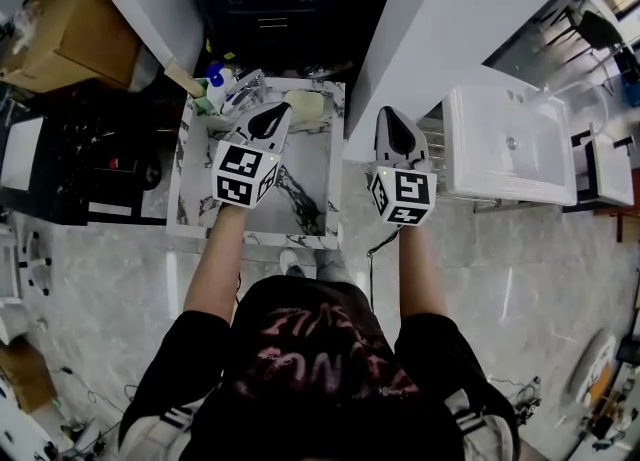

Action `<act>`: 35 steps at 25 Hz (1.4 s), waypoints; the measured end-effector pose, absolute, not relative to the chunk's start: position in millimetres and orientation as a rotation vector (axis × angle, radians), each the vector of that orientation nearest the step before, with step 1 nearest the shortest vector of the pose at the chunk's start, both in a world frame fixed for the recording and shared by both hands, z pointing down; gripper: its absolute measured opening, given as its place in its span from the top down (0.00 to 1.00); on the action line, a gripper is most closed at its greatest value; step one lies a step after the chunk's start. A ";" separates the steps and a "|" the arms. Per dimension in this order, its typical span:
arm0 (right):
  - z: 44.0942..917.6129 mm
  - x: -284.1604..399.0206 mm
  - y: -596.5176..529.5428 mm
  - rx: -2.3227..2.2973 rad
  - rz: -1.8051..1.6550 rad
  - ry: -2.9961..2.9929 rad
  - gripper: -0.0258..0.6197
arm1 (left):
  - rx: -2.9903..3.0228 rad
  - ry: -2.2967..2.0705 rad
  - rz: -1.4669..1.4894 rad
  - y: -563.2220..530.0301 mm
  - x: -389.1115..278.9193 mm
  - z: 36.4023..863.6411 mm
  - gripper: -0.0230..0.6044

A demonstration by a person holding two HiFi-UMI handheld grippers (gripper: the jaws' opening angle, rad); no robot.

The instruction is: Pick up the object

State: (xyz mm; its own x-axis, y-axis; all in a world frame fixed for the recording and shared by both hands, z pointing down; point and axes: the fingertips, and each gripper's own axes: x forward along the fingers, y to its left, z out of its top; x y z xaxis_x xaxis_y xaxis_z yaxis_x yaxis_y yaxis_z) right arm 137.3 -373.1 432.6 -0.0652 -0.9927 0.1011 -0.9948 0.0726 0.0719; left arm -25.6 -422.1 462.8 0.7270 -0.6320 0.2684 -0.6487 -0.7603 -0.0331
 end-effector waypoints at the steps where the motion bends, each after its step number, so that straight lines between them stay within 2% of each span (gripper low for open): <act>1: 432.5 140.4 -377.7 2.055 0.026 -2.213 0.94 | 2.862 -1.066 0.411 -426.3 -21.7 462.0 0.94; 14: 441.3 177.4 -404.8 2.055 0.064 -2.209 0.94 | 2.848 -1.078 0.451 -461.1 15.2 471.3 0.94; 29: 454.5 207.2 -419.0 2.086 0.099 -2.183 0.94 | 2.754 -0.906 0.769 -482.3 43.6 564.9 0.93; 32: 459.3 215.6 -419.6 2.089 0.111 -2.169 0.94 | 2.723 -0.815 0.887 -482.2 51.2 592.1 0.79; 35: 464.8 225.9 -420.1 2.097 0.129 -2.152 0.94 | 2.712 -0.762 1.005 -484.5 56.5 614.5 0.72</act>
State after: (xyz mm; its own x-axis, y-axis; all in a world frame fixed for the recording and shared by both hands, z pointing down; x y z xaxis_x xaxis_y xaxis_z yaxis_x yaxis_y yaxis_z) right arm 225.9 -420.1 464.8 -0.0232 -0.9876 0.1551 -0.9991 0.0284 0.0318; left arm 56.5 -484.5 614.5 0.6463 -0.4089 0.6442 -0.5096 -0.8597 -0.0345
